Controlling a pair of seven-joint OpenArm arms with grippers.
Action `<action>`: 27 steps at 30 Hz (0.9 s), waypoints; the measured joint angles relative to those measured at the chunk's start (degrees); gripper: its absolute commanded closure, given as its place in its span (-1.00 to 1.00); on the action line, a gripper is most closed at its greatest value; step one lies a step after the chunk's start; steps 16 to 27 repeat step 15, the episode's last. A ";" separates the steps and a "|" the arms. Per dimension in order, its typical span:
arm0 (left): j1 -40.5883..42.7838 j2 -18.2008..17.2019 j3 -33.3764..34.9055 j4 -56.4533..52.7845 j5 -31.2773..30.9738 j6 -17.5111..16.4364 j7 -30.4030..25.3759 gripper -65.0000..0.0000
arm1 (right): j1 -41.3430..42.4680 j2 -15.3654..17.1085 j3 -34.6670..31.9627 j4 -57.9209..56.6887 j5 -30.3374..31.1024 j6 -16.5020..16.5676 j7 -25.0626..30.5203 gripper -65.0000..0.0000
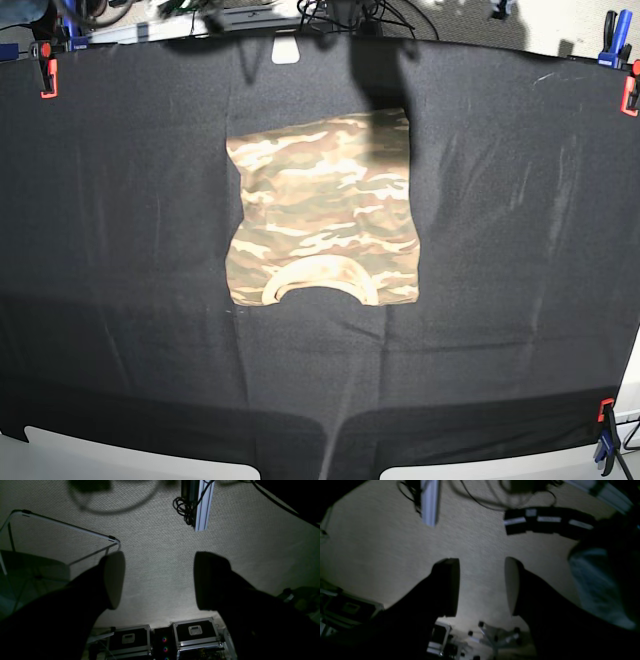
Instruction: Layout the t-shirt on the table in an organized manner, then fold the t-shirt properly
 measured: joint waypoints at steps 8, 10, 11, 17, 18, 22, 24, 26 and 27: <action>-0.04 0.00 0.00 0.00 0.00 0.04 -0.02 -0.24 | -0.22 -2.10 0.00 -0.02 0.63 0.02 1.16 0.14; -0.02 0.02 0.00 0.00 0.00 0.04 -0.02 -0.24 | -0.13 -2.03 0.00 -0.02 0.61 0.02 1.18 0.14; -0.04 0.02 0.00 0.00 0.00 0.02 -0.02 -0.24 | -0.13 -1.92 0.00 -0.02 0.61 0.02 1.38 0.14; -0.02 0.02 0.00 0.00 0.00 0.04 -0.02 -0.24 | -0.13 -1.86 0.00 -0.02 0.63 0.00 1.38 0.14; -0.02 0.02 0.00 0.00 0.00 0.04 -0.02 -0.24 | -0.13 -1.86 0.00 -0.02 0.63 0.00 1.38 0.14; -0.02 0.02 0.00 0.00 0.00 0.04 -0.02 -0.24 | -0.13 -1.86 0.00 -0.02 0.63 0.00 1.38 0.14; -0.02 0.02 0.00 0.00 0.00 0.04 -0.02 -0.24 | -0.13 -1.86 0.00 -0.02 0.63 0.00 1.38 0.14; -0.02 0.02 0.00 0.00 0.00 0.04 -0.02 -0.24 | -0.13 -1.86 0.00 -0.02 0.63 0.00 1.38 0.14; -0.02 0.02 0.00 0.00 0.00 0.04 -0.02 -0.24 | -0.13 -1.86 0.00 -0.02 0.63 0.00 1.38 0.14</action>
